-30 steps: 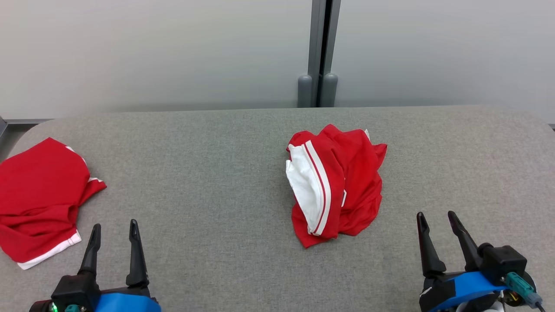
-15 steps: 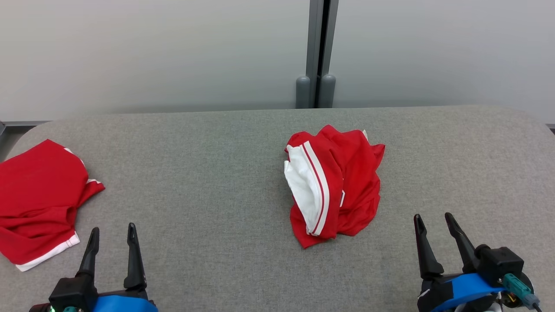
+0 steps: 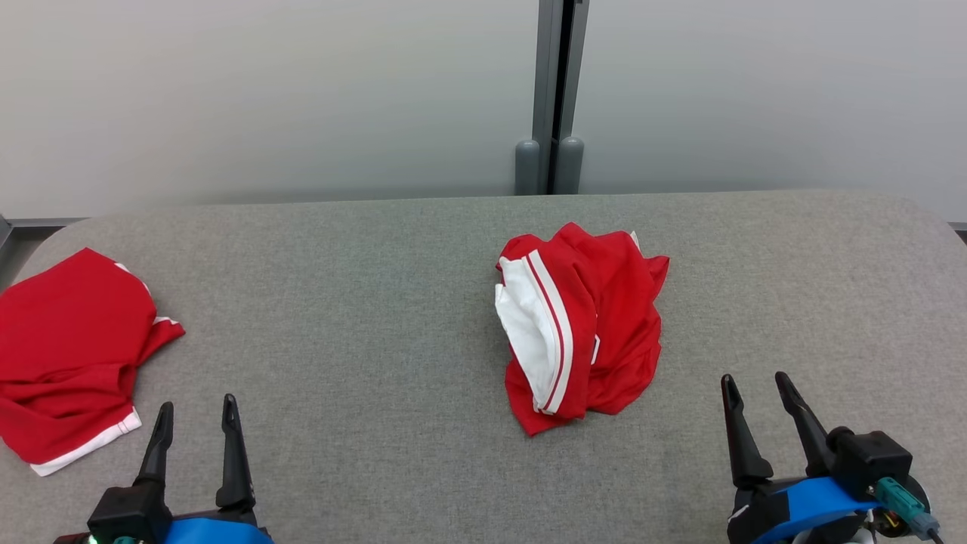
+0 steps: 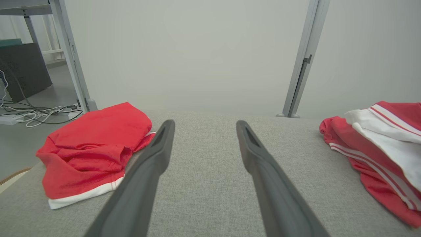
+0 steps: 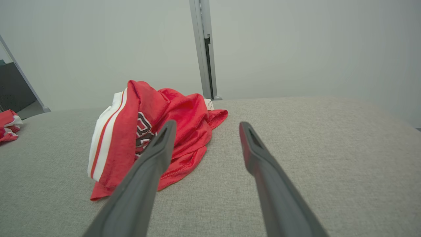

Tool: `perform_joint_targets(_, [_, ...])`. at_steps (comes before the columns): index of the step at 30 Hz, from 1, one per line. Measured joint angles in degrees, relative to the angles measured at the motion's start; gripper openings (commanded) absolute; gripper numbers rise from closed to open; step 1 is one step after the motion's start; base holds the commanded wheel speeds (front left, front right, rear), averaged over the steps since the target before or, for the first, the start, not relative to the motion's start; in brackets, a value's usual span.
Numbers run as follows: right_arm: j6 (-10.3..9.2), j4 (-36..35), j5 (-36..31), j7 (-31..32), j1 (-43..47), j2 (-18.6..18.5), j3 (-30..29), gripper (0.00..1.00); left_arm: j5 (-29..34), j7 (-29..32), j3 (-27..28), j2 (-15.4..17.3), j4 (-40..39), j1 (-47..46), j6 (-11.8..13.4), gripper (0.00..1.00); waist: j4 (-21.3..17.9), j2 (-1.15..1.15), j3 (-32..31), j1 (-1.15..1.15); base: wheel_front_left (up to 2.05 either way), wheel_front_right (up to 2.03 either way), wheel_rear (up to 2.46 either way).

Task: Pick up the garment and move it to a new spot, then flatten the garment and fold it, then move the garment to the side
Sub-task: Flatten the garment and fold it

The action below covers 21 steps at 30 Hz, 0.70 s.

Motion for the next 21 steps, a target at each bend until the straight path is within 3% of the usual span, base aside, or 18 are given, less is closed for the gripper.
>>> perform_joint_targets(16, [0.0, 0.4, 0.1, 0.0, 0.0, 0.0, 0.3, 1.0, 0.7, 0.0, 0.6, -0.2, 0.7, -0.5, -0.7, 1.0, -0.6, 0.0, -0.6, 0.0, 0.0, 0.0, 0.0])
perform_joint_targets(21, [0.0, 0.3, 0.1, 0.0, -0.1, 0.0, 0.4, 1.0, 1.2, 0.0, -3.4, -0.3, 2.3, -4.9, -1.3, 1.0, -1.3, 0.0, 0.4, 0.0, 0.0, 0.0, 0.0])
